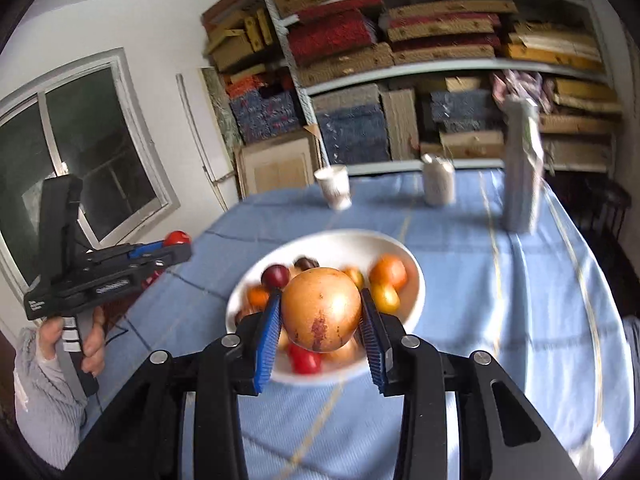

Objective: Organize fruits
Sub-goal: 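Lower the orange fruit and tomato onto the white plate and open both tools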

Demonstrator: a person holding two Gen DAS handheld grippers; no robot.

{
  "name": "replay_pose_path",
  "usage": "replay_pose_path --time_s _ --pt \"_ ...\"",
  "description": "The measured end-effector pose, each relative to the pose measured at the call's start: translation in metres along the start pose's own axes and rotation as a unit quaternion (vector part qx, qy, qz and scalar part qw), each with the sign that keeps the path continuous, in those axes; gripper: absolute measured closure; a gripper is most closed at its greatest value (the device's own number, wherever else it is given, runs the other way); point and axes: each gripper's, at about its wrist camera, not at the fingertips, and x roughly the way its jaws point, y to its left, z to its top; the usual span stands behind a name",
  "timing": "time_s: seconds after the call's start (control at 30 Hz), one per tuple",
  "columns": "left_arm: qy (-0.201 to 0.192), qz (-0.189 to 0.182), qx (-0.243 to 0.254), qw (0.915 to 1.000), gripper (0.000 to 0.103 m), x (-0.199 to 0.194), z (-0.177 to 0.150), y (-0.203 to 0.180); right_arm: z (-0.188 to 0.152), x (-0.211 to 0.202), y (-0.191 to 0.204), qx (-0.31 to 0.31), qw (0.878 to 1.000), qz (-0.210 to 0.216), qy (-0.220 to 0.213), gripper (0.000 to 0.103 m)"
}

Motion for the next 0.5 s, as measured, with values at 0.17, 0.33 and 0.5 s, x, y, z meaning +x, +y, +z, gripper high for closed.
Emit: replay_pose_path --time_s 0.17,0.33,0.5 --pt "0.014 -0.001 -0.027 0.9995 0.073 0.043 0.014 0.009 0.01 0.042 0.01 -0.005 1.0 0.005 0.011 0.065" --pt "0.022 0.008 -0.03 0.9993 0.073 0.084 0.01 0.009 0.008 0.077 0.015 -0.018 0.999 0.005 0.031 0.064" --pt "0.023 0.032 -0.026 0.9989 0.073 0.112 0.011 0.015 0.01 0.095 0.022 -0.046 0.998 -0.004 0.038 0.064"
